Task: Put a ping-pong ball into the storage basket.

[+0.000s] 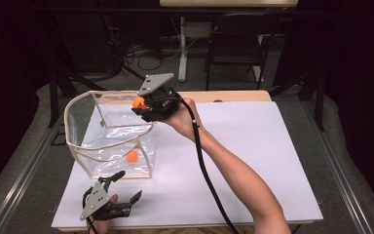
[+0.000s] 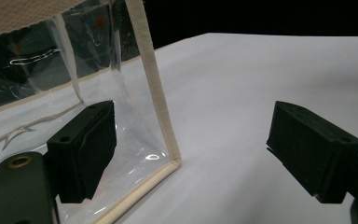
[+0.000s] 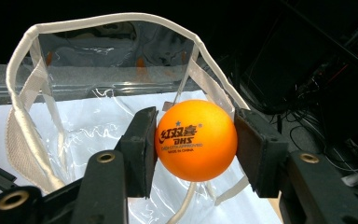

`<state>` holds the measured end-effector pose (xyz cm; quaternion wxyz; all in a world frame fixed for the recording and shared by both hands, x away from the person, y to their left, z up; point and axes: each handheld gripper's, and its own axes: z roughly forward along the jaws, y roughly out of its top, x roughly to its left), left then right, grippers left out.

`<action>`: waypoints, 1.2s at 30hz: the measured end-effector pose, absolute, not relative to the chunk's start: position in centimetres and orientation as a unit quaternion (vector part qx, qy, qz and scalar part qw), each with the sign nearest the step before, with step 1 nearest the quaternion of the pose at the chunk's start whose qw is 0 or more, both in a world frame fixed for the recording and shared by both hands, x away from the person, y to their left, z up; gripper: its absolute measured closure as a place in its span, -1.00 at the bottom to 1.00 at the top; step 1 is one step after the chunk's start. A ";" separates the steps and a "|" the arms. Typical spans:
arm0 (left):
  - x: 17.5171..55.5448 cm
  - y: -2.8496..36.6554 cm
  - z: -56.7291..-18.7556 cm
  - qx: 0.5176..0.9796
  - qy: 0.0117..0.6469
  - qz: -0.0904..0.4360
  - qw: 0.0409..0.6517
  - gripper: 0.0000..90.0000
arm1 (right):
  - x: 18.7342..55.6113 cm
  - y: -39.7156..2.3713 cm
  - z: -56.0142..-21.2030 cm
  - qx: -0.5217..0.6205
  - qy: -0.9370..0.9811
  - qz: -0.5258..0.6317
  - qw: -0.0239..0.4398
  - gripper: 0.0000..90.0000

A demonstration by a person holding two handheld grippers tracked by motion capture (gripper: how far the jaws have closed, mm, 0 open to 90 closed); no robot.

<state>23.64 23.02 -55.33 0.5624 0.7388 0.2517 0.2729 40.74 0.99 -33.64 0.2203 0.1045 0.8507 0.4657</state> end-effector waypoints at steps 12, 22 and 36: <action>23.6 23.0 -55.3 0.739 0.251 0.273 0.562 -0.65 | 40.5 1.5 -33.5 0.100 0.851 0.466 0.221 0.13; 23.6 23.0 -55.3 0.738 0.252 0.273 0.563 -0.65 | 40.4 2.0 -33.5 0.095 0.854 0.462 0.221 0.13; 23.6 23.1 -55.3 0.738 0.253 0.273 0.563 -0.65 | 40.2 3.0 -33.8 0.088 0.857 0.458 0.219 0.13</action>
